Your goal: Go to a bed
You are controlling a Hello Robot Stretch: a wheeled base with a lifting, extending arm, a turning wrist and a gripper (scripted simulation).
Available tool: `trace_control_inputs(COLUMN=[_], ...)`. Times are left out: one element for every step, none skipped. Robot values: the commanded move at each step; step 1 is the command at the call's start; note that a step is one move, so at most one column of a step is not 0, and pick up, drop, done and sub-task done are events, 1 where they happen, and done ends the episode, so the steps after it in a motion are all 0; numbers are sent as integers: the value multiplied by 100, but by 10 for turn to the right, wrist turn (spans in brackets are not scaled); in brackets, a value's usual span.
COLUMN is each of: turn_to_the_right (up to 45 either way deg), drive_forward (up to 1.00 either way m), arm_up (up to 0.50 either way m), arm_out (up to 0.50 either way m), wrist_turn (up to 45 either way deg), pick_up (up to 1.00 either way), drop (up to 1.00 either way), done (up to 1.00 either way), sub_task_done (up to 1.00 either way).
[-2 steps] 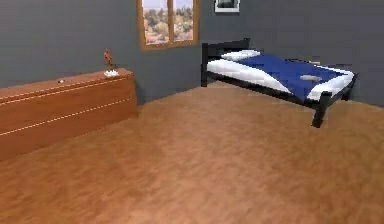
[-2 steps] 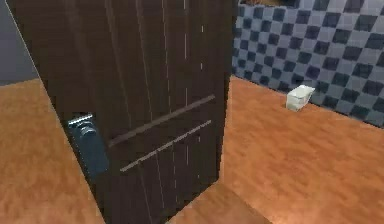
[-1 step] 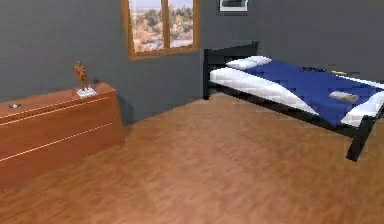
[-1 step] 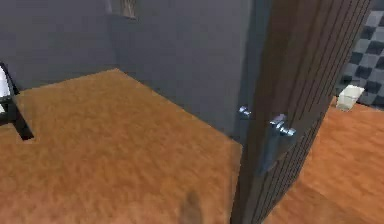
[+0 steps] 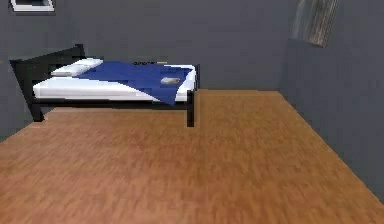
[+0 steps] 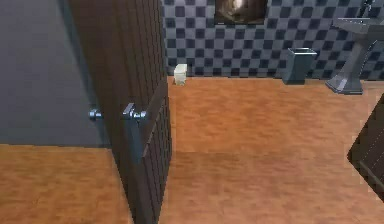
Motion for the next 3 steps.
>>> trace_control_inputs(turn_to_the_right=[0,210,0], drive_forward=[50,0,100], arm_up=[0,0,0], arm_out=[0,0,0], wrist_turn=[0,0,0], pick_up=[0,0,0], drop=[0,0,0], done=[0,0,0], sub_task_done=[0,0,0])
